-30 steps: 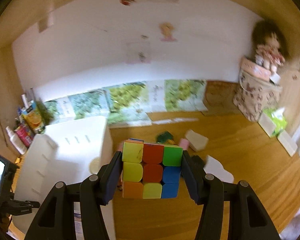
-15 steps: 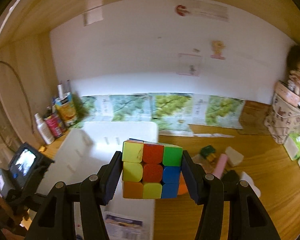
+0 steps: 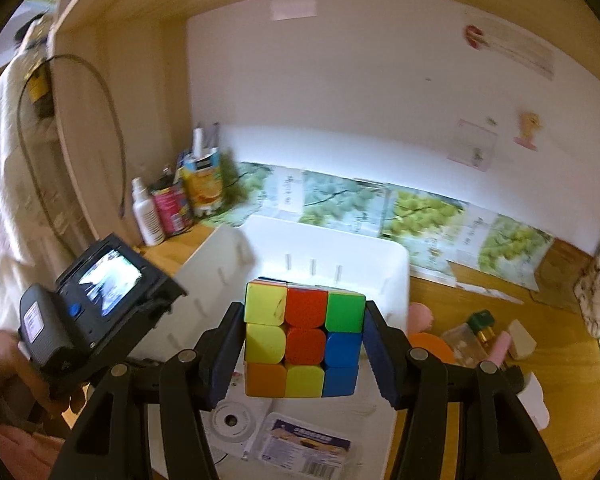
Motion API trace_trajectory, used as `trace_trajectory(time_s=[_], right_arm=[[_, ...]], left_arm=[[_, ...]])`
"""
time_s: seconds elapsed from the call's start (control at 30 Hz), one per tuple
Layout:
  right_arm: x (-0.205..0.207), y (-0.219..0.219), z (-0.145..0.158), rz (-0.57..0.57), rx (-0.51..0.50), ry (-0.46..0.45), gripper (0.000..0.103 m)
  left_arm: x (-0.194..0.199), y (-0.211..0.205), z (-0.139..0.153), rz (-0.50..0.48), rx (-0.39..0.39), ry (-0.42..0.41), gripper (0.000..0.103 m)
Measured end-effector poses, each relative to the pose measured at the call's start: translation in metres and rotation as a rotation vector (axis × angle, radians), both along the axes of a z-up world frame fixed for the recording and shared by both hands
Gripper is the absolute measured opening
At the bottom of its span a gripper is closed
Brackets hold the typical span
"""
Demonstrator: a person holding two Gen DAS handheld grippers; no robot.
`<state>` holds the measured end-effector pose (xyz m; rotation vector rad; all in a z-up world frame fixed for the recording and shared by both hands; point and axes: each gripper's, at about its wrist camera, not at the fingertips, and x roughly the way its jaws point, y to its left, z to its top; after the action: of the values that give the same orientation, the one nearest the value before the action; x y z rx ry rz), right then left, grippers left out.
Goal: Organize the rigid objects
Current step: 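Carry the Rubik's cube into the tray and release it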
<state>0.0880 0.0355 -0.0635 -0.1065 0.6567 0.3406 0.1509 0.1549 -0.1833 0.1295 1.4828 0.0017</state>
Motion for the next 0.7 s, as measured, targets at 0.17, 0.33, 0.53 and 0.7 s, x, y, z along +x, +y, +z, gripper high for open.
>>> trace_trajectory(time_s=[0.17,0.33,0.53,0.7], right_arm=[[-0.004,0.015,-0.004,0.058,-0.031,0.009,0.058],[-0.009,0.015,0.004,0.055,-0.02,-0.054,0.068],[-0.002,0.001,0.004,0.006,0.023,-0.03,0.07],[0.005,-0.017,0.001,-0.053,0.069,-0.006,0.075]], left_arm=[[0.0,-0.001,0.0,-0.001,0.001,-0.001,0.009],[-0.001,-0.004,0.001,-0.003,0.003,-0.002,0.009],[-0.001,-0.007,0.0,-0.004,0.007,-0.003,0.009],[-0.002,-0.007,0.0,-0.004,0.009,-0.003,0.009]])
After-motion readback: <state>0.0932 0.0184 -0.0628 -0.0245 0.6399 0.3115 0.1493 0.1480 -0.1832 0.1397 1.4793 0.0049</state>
